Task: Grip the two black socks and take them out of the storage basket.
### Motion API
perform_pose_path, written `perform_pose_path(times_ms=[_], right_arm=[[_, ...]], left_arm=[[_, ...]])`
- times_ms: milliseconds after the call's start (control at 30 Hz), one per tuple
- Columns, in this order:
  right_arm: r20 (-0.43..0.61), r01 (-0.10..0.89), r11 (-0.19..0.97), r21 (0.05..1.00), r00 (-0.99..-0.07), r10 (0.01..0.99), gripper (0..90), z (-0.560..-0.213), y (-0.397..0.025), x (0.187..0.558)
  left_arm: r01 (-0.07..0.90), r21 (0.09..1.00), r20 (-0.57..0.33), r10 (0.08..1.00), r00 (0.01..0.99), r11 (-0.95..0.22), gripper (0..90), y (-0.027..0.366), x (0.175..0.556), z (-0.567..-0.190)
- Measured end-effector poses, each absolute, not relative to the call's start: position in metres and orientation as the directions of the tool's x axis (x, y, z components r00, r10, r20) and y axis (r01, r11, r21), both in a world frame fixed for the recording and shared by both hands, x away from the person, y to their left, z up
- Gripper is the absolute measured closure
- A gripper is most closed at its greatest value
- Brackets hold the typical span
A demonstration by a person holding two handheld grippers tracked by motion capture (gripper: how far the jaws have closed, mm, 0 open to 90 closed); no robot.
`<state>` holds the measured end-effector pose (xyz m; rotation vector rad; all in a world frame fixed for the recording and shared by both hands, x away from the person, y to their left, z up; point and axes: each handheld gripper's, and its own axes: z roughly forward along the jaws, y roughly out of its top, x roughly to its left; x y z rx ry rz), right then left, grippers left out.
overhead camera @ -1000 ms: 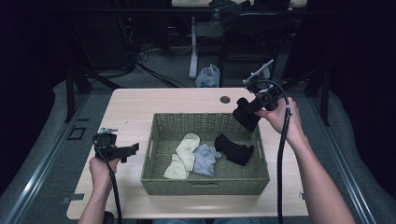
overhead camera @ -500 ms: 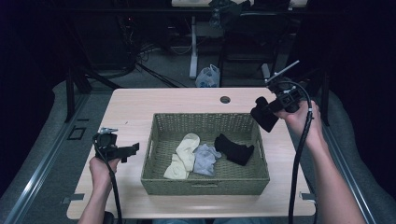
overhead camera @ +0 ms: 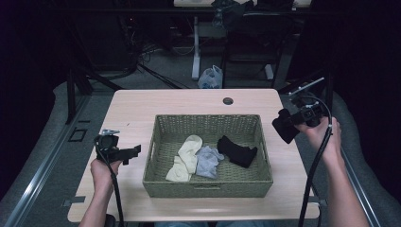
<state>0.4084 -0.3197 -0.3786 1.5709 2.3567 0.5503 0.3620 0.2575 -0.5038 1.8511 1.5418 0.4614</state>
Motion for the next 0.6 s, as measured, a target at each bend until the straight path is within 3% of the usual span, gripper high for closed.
perform_pose_path(times_ms=[600], right_arm=[[-0.004, 0.896, 0.285, 0.342, -0.302, 0.953, 80.5, -0.455, -0.343, 0.404]], left_arm=[[0.727, 0.684, -0.142, 0.965, 0.223, -0.067, 1.0, 0.258, 0.363, -0.505]])
